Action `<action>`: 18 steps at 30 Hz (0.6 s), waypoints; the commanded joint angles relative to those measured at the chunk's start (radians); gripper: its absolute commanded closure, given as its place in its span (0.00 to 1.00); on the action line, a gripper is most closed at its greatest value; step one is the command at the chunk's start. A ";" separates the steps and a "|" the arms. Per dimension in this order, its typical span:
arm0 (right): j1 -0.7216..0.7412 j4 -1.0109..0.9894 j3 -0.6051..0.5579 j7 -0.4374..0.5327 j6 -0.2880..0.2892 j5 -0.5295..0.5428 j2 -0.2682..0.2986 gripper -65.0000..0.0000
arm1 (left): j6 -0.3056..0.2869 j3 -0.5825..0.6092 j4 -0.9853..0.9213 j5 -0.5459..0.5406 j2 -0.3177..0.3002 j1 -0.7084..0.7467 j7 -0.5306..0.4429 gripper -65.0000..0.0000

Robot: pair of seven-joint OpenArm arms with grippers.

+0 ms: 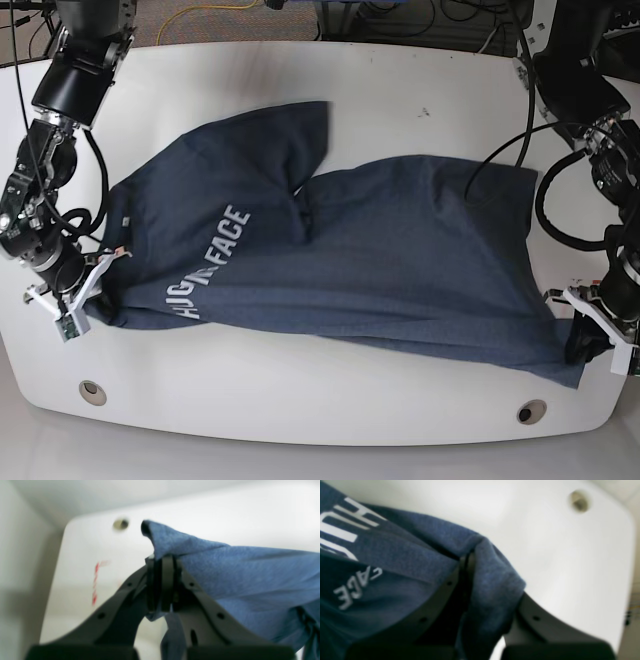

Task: Fold the T-shirt properly
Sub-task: 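Lift the shirt with both grippers and swing it across the table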

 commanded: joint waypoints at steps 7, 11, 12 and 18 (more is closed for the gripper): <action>0.202 0.018 -0.093 0.023 -0.002 0.012 0.147 0.97 | 0.010 0.017 0.012 0.005 -0.020 -0.279 0.005 1.00; 0.310 0.020 -0.134 0.022 -0.002 0.014 0.195 0.97 | 0.010 0.049 0.012 0.011 -0.021 -0.414 0.026 1.00; 0.333 0.020 -0.142 0.022 -0.002 0.014 0.202 0.98 | 0.010 0.055 0.012 0.019 -0.021 -0.441 0.026 1.00; 0.478 0.020 -0.185 0.019 -0.002 0.012 0.250 0.97 | 0.010 0.117 0.012 0.074 -0.020 -0.563 0.055 1.00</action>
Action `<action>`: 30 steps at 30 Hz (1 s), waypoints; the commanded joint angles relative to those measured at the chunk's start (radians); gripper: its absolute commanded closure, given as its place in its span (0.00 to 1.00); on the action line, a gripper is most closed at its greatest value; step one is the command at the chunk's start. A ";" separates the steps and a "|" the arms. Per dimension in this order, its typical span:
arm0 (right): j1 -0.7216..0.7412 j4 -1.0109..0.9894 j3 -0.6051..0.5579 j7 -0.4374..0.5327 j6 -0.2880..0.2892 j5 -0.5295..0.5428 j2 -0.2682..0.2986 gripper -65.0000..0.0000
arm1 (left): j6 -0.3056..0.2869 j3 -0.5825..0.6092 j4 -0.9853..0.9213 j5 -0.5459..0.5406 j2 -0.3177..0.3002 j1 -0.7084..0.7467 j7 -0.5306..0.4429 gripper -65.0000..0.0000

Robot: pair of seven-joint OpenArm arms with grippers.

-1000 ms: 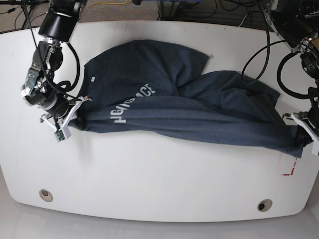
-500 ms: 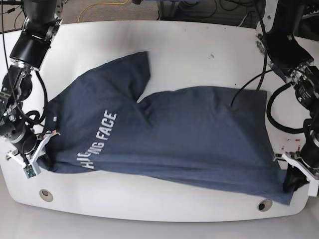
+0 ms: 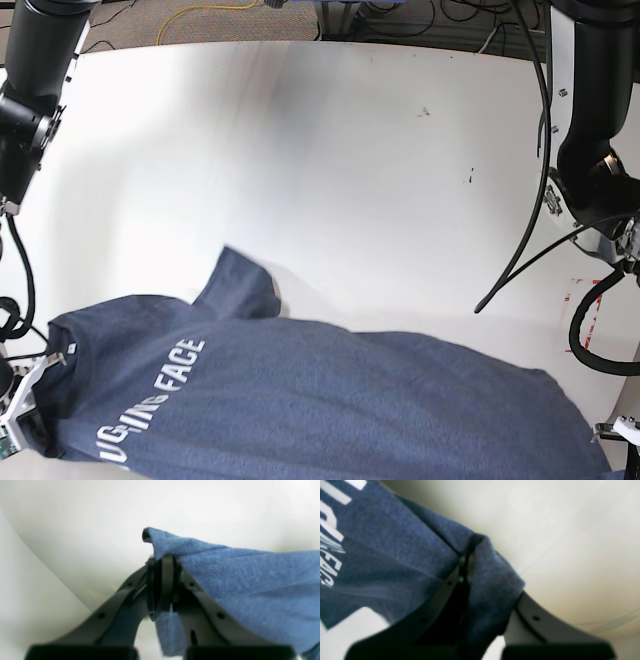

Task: Fold the T-shirt properly
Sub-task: 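Lift the shirt with both grippers and swing it across the table, then lay the shirt down, both grippers holding its edge taut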

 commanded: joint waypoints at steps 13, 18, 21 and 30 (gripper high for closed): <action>0.069 0.040 0.088 -0.166 -0.008 -0.007 0.039 0.98 | 0.002 0.006 0.013 0.011 -0.011 0.081 -0.006 1.00; -0.134 0.141 0.203 -0.177 -0.008 -0.005 -0.001 0.98 | -0.001 -0.049 0.015 0.010 -0.012 0.199 -0.008 1.00; -0.278 0.192 0.266 -0.177 -0.008 -0.007 -0.051 0.98 | -0.003 -0.073 0.015 0.010 -0.012 0.279 -0.009 1.00; -0.637 0.261 0.414 -0.171 -0.008 -0.008 -0.272 0.98 | -0.124 -0.184 0.015 0.011 -0.012 0.560 -0.012 1.00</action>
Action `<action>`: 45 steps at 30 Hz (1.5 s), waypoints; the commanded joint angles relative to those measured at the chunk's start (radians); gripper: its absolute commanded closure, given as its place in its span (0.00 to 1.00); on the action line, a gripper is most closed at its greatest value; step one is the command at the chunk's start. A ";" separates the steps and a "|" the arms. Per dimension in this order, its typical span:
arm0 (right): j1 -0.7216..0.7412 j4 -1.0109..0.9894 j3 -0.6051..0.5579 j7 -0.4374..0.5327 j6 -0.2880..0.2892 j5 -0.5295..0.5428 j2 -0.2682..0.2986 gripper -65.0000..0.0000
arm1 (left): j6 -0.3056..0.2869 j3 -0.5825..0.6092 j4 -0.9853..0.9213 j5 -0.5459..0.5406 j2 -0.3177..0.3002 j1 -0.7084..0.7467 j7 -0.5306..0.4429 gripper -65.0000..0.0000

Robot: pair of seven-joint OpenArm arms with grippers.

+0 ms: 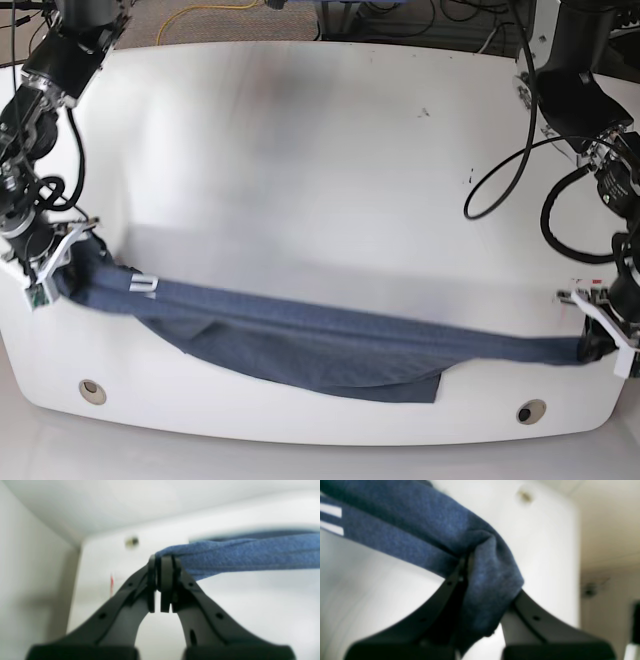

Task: Fold the T-shirt properly
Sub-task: 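Lay the shirt down, both grippers holding its edge taut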

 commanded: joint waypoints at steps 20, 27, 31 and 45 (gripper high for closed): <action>-0.408 0.022 0.029 0.129 -0.008 -0.015 -0.235 0.98 | -0.101 -0.171 0.015 0.010 -0.053 0.474 -0.103 1.00; -0.470 0.022 0.028 0.129 -0.008 -0.013 -0.236 0.98 | -0.101 -0.220 0.010 0.016 -0.056 0.535 -0.104 1.00; -0.493 0.024 0.028 0.129 -0.008 -0.015 -0.235 0.98 | -0.101 -0.212 0.009 0.016 -0.082 0.552 -0.104 1.00; -0.517 0.021 0.028 0.131 -0.008 -0.016 -0.235 0.98 | -0.096 -0.115 -0.047 0.018 -0.084 0.454 -0.106 1.00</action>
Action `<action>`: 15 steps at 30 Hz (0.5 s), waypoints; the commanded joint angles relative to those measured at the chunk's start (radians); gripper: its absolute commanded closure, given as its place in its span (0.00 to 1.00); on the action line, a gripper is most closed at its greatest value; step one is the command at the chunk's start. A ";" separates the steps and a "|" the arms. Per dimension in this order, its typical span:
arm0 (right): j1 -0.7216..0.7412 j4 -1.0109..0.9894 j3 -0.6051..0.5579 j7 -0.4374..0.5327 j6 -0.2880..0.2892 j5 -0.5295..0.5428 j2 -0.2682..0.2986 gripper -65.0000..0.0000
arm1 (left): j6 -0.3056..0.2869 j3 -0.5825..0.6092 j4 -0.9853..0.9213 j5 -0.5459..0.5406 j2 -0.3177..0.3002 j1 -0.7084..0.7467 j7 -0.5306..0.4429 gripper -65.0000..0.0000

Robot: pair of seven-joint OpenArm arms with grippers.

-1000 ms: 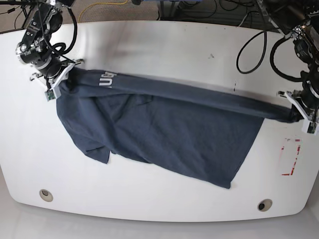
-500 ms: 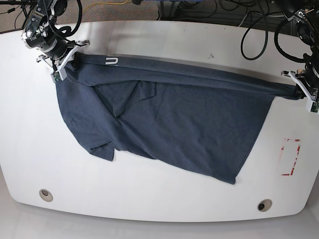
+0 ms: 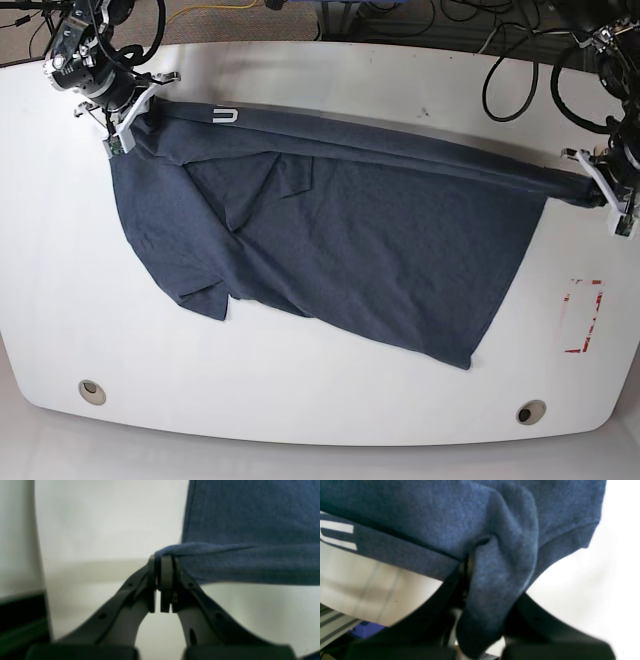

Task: Fold the T-shirt properly
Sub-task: 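Lay the shirt down, both grippers holding its edge taut, then hold the shirt edge with both grippers and adjust its position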

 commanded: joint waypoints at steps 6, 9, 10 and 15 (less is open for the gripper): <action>-0.002 0.019 0.007 0.012 -0.006 -0.006 0.010 0.98 | 0.002 0.051 -0.124 -0.011 -0.018 -0.134 -0.023 1.00; -0.004 0.019 0.007 0.014 -0.006 -0.006 0.009 0.98 | 0.002 0.078 -0.184 -0.011 -0.018 -0.175 -0.032 1.00; -0.004 0.019 0.007 0.014 -0.006 -0.006 0.009 0.98 | 0.002 0.084 -0.201 -0.011 -0.018 -0.185 -0.038 1.00; -0.004 0.019 0.007 0.015 -0.006 -0.006 0.009 0.98 | 0.005 0.135 -0.299 -0.009 -0.024 -0.214 -0.104 1.00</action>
